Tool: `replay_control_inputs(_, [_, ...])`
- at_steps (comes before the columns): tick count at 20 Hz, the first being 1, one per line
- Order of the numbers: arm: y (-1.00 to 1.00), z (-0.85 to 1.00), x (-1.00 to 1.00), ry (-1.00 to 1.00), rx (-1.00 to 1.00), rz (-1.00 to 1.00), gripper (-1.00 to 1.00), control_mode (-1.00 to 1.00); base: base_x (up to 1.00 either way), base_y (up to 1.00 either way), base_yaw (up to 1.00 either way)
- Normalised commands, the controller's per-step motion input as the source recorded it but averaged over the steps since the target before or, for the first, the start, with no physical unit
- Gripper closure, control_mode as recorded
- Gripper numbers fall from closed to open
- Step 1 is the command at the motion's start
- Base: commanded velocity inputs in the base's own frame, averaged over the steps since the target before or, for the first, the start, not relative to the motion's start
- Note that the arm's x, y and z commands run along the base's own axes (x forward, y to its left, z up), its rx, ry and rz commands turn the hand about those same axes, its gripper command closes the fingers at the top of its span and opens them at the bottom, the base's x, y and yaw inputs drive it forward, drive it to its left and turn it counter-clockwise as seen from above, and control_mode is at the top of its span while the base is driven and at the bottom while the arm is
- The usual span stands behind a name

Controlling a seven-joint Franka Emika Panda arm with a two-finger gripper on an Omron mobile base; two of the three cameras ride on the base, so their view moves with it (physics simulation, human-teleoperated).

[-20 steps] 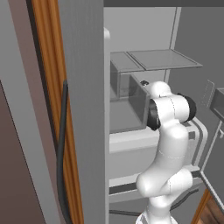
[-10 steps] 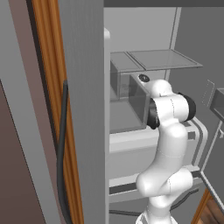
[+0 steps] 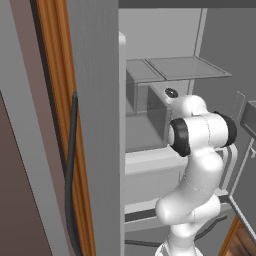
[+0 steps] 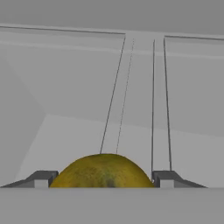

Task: Retrieve the tangerine and orange from the fridge and place them into the bowl on the dining table.

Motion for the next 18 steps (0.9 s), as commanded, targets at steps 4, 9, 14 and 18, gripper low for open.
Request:
replay_control_inputs(4, [-0.31,0.13,-1.00,-0.14,0.01,0.00,1.00,-1.00,0.00,0.00,0.00])
replay_control_inputs(9, [-0.31,0.52,-1.00,-0.19,0.00,0.02,1.00,-1.00,0.00,0.00,0.00])
replay_control_inputs(14, [-0.24,0.70,-1.00,-0.05,0.00,0.06,1.00,-1.00,0.00,0.00,0.00])
replay_control_inputs(18, [-0.12,0.87,-0.93,0.03,-0.01,0.03,1.00,-1.00,0.00,0.00,0.00])
